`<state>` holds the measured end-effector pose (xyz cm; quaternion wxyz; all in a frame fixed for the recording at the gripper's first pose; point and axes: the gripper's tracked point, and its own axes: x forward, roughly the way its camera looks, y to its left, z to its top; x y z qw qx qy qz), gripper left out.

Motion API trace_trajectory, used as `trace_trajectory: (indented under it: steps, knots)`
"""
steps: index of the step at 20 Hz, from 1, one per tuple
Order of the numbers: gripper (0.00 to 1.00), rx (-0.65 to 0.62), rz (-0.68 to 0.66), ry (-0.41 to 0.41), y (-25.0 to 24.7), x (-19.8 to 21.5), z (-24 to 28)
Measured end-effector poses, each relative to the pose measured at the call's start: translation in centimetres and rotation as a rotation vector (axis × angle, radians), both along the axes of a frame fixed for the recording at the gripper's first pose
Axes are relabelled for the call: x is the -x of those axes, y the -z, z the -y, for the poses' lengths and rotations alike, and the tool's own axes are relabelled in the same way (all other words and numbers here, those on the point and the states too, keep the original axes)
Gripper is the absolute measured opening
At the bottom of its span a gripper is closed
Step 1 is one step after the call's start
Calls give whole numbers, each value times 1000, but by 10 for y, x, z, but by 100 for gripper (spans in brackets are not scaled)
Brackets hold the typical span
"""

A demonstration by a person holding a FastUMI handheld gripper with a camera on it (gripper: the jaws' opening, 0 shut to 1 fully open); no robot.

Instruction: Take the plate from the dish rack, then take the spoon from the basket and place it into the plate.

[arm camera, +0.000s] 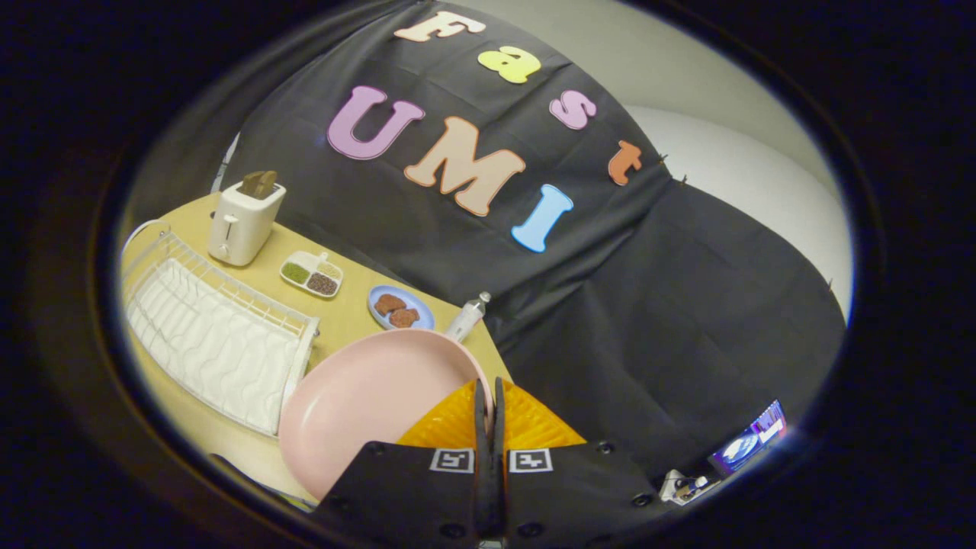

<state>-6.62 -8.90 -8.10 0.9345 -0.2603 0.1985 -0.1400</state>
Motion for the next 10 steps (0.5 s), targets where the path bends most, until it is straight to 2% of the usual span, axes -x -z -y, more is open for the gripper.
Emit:
trace_trajectory:
  steps: [3, 10]
  knots:
    - [3, -48, -10, 24, 17, 17, 16]
    - [3, -247, -43, 122, 82, 52, 42]
